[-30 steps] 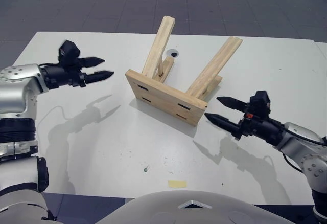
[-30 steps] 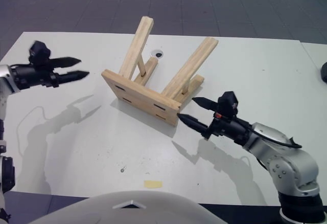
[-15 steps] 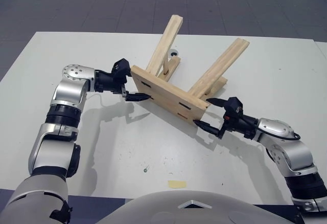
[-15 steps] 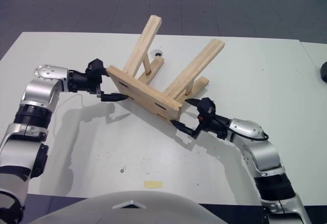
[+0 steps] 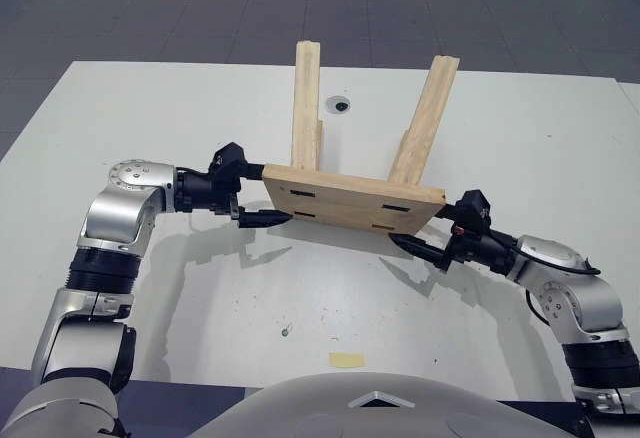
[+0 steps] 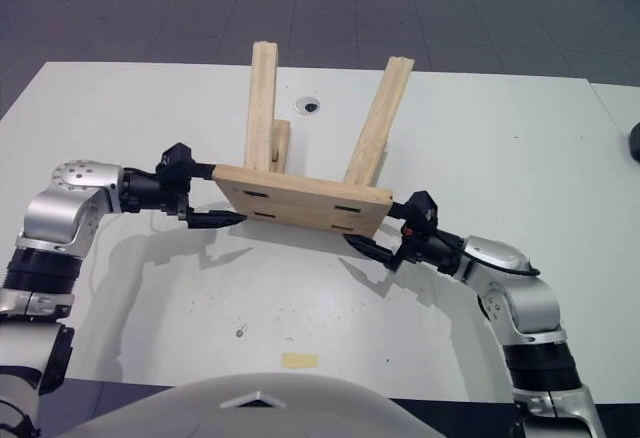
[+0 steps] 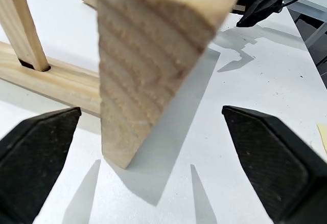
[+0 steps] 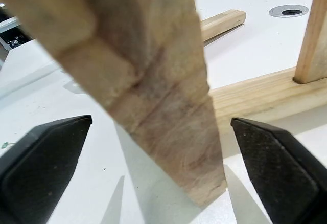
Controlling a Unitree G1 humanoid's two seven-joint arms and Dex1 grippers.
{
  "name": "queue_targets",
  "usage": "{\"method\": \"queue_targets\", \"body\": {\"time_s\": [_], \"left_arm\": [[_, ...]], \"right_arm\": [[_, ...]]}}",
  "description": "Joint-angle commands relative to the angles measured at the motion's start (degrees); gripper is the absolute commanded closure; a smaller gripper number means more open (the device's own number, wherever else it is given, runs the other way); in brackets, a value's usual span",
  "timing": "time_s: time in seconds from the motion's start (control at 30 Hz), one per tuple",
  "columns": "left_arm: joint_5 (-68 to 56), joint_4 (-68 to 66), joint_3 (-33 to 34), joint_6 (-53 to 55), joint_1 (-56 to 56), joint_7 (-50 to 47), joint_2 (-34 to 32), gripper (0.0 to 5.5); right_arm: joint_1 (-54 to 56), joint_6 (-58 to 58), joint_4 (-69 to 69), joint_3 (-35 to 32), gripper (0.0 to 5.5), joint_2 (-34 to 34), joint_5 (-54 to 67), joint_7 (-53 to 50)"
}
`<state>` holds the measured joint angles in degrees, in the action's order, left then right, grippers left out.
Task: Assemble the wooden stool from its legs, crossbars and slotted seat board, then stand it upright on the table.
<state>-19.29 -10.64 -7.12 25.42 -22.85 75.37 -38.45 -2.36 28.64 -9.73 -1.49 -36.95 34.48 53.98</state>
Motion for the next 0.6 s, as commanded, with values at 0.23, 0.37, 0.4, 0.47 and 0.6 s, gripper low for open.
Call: {"method": "queue_targets", "body": {"time_s": [0.23,0.37,0.4,0.47,0.6], "left_arm": [[-1.8,-1.6,-0.4,1.6,-3.5,-2.1,5.6,2.13],[-2.4,-0.5,-0.3,3.6,-2.3,0.0,3.4,2.64],[-2.8,-0.4,0.0,4.7,-1.8,0.6,2.6,2.66],[-6.0,1.5,2.1,9.9,-1.2,0.4,1.8,2.77],[-17.9,8.7,11.3,25.9,-1.3,-8.7,4.7,2.9]], "right_arm": [[6.9,7.3,5.4,-0.1,2.27,0.4,3.3,3.4],[6.6,13.4,3.8,-0.6,2.71,-0.7,6.9,5.2],[6.1,16.9,2.6,-1.5,2.72,-1.6,10.1,6.7],[6.2,23.9,0.7,-5.6,2.72,-1.0,17.9,5.6],[8.8,32.2,-0.8,-15.3,2.75,4.5,37.7,-7.0]]}}
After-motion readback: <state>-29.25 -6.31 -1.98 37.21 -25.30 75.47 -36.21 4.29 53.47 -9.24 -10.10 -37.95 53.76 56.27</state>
